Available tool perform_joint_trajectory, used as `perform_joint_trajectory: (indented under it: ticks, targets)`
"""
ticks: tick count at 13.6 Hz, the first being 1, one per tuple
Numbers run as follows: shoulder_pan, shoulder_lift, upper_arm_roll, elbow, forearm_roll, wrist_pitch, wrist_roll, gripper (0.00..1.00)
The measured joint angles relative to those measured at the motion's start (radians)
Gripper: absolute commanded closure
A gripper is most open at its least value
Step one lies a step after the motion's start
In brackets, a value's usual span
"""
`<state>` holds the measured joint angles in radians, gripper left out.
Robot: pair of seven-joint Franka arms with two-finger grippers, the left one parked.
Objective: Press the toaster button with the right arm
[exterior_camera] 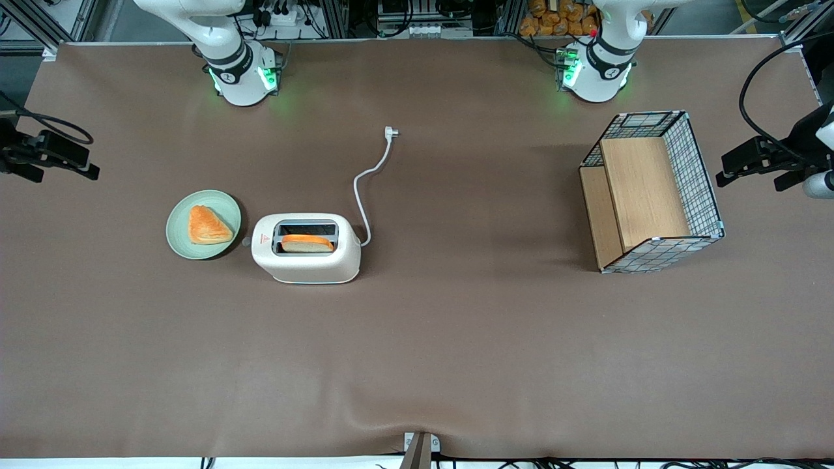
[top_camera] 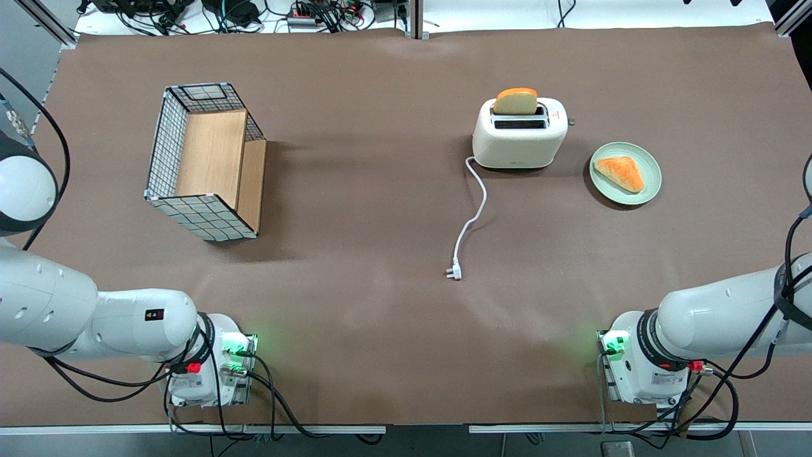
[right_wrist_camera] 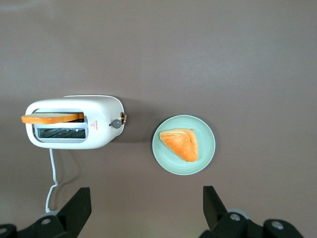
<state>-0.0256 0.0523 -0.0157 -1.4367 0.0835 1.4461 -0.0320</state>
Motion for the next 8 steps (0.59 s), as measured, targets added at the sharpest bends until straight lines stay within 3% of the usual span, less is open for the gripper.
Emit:
perform_joint_trajectory:
  ticks: [8]
  targets:
    - [0.000,-0.010,0.014,0.004,-0.002,0.063,0.016,0.00]
